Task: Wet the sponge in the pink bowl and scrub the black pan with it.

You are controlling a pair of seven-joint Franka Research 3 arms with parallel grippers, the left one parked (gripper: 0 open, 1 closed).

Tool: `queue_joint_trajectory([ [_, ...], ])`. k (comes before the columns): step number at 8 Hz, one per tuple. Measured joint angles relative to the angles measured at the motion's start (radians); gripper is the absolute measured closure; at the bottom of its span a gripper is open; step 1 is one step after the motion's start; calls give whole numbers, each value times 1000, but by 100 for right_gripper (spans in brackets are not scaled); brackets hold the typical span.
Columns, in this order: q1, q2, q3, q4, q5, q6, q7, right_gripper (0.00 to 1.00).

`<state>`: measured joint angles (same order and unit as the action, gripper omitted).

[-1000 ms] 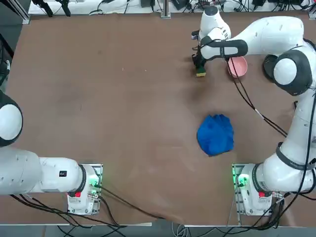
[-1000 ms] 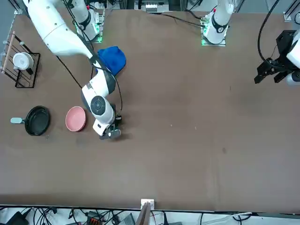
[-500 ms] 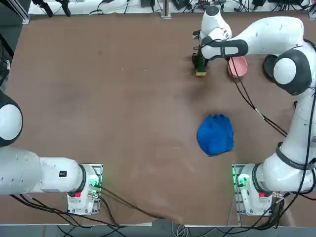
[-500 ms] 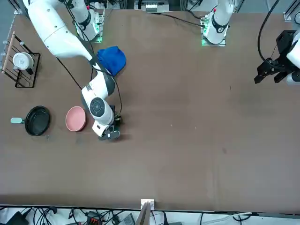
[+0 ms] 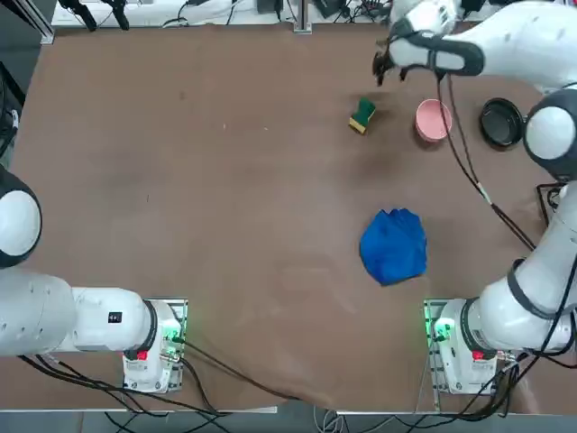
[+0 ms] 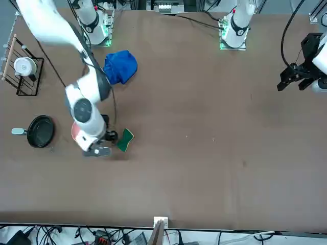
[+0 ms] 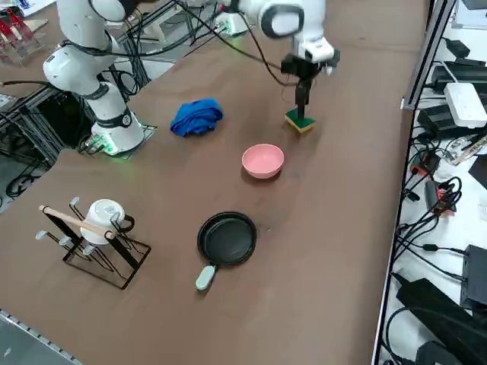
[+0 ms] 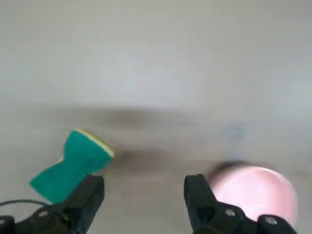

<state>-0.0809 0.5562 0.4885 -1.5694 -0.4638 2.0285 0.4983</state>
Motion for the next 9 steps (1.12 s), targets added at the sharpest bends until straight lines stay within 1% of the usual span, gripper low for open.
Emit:
queue_joint_trajectory([
  [1, -11, -61, 1, 0, 2, -62, -2, 0],
  [2, -25, -108, 2, 0, 30, -110, -25, 0],
  [3, -52, -151, 0, 1, 86, -143, -86, 0],
  [5, -140, -226, -3, 4, 170, -207, -235, 0],
  [6, -164, -259, -27, 5, 218, -223, -292, 0],
  [7, -128, -293, -123, 5, 305, -234, -346, 0],
  [8, -27, -329, -288, 3, 405, -243, -400, 0],
  [9, 58, -360, -421, -4, 462, -252, -451, 0],
])
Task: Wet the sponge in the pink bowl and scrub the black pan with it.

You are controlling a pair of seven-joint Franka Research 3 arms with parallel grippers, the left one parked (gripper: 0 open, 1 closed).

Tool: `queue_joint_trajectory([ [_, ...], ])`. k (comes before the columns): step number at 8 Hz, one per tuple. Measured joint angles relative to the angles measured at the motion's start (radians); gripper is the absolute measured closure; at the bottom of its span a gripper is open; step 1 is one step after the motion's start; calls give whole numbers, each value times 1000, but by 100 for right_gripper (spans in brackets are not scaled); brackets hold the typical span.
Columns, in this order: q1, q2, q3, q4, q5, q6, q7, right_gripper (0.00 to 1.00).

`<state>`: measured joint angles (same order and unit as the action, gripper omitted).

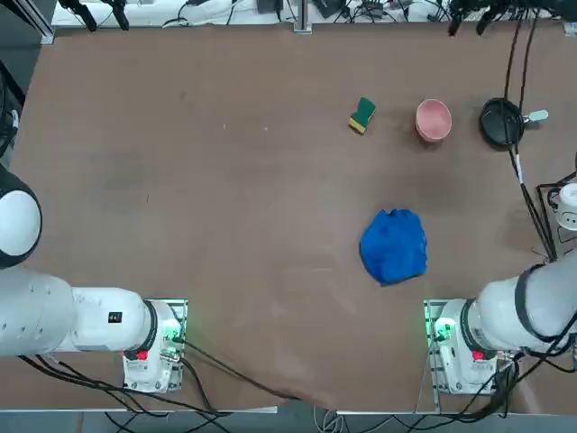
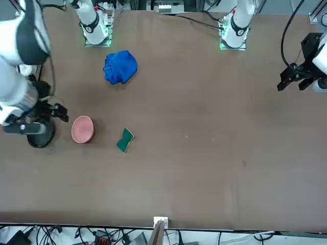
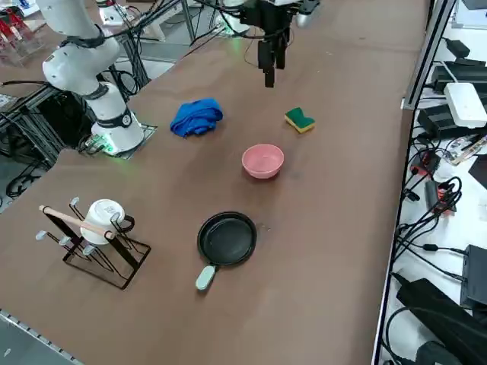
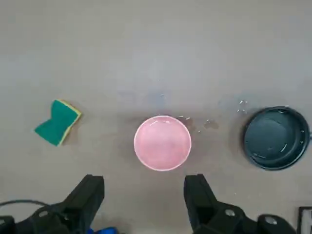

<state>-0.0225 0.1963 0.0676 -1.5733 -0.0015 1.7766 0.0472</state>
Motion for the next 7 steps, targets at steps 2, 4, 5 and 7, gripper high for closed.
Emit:
queue_joint_trajectory([
  [2, 63, -74, -100, -53, 28, -3, -43, 0],
  [4, 111, -177, -181, -126, 34, -9, -43, 0],
  [5, 115, -220, -202, -143, 39, -31, -44, 0],
  [7, 116, -257, -210, -128, 40, -97, -43, 0],
])
